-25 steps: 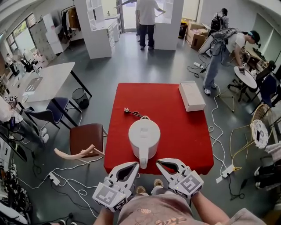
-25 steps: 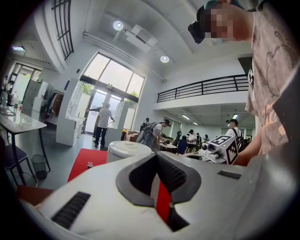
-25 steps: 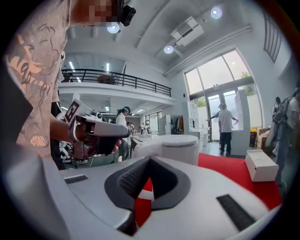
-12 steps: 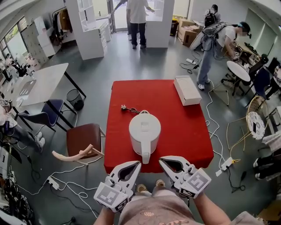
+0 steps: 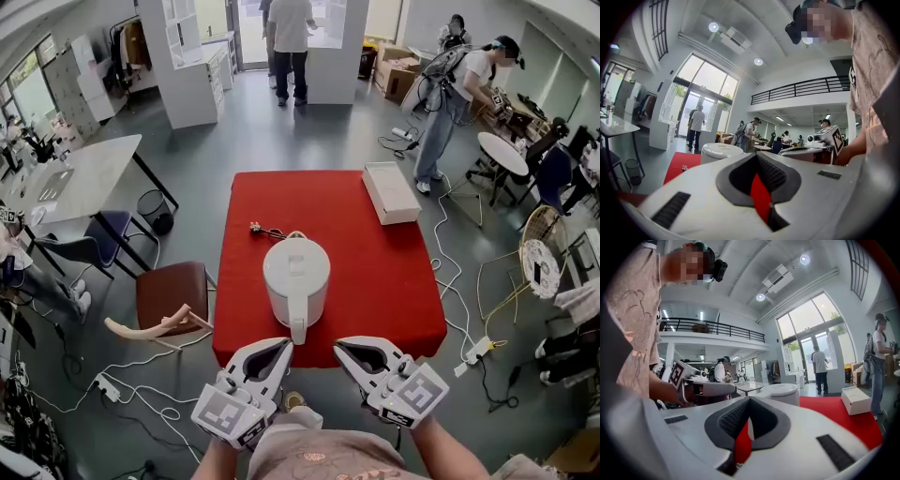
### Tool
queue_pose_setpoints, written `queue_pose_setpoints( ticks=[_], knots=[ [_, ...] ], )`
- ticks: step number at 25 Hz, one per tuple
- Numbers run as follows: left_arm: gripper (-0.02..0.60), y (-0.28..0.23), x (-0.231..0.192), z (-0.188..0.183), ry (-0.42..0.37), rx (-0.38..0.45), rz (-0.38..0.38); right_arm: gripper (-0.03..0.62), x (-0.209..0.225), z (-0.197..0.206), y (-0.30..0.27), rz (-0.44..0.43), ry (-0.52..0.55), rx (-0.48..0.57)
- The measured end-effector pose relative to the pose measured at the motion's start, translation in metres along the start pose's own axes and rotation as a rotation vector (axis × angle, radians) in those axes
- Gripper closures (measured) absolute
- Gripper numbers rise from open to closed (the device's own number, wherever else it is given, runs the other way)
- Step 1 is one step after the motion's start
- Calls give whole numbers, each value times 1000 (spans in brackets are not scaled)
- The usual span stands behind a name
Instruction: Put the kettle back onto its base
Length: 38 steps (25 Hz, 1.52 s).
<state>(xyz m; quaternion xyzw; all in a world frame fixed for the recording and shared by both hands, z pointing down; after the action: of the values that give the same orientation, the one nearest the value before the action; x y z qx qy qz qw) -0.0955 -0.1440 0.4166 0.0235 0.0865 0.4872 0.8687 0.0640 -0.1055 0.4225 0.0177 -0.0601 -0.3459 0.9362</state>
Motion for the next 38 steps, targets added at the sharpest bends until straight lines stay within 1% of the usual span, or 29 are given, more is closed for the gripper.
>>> queue_pose_setpoints(
  ticks=[3, 10, 13, 15, 22, 23, 25, 27, 30, 35, 38],
  knots=[
    [583, 0, 12, -2, -11, -3, -13, 592, -2, -3, 13, -10, -7, 0],
    [583, 8, 57, 1, -1, 11, -46, 592, -16, -8, 52, -44, 7, 7],
    [583, 10, 82, 3, -13, 11, -49, 592, -25, -9, 74, -62, 10, 18],
    [583, 13, 101, 5, -18, 6, -63, 592, -32, -8, 90, -71, 7, 6],
    [583, 37, 172, 11, -10, -23, -95, 592, -59, -11, 141, -104, 24, 24],
    [583, 41, 181, 12, -12, -21, -102, 592, -63, -12, 147, -106, 25, 25],
    [583, 49, 196, 12, -33, 8, -117, 592, -72, -14, 158, -118, 23, 27],
    [583, 57, 209, 11, -39, 24, -137, 592, -82, -16, 167, -131, 19, 27],
    [583, 69, 226, 6, -32, 10, -177, 592, -96, -16, 178, -135, 14, 28],
    [583, 93, 244, 5, -28, 14, -177, 592, -119, -12, 187, -121, -7, 33],
    [583, 107, 253, 5, -2, -18, -164, 592, -132, -8, 189, -111, -17, 33]
  ],
)
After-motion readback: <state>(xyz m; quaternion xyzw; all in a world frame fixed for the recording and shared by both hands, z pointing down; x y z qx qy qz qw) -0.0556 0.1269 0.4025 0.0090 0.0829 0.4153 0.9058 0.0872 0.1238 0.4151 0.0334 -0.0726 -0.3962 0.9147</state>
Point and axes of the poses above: the fingertips, and each gripper's own axes: y backward along the fingers, x to its right, z out of its underside, the point moved 6 cm from there along y, backward along the fingers, and after that the axes turned 11 degrees about x, right-handed, at the moved point
